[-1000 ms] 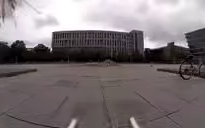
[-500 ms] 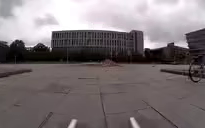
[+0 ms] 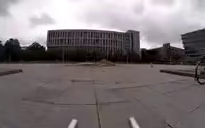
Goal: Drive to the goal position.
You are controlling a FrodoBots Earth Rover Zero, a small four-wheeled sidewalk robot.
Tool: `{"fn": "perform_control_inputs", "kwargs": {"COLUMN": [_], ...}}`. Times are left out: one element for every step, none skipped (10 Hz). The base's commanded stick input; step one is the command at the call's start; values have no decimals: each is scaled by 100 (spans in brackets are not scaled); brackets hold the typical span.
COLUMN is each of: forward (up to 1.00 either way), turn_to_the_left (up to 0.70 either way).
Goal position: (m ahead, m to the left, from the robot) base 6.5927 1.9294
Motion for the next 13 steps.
{"fn": "perform_control_inputs", "kwargs": {"forward": [100, 100, 100, 100, 100, 100, 100, 100, 100, 100, 100, 100, 100], "turn_to_the_left": [0, 0, 0, 0, 0, 0, 0, 0, 0, 0, 16, 39, 40]}}
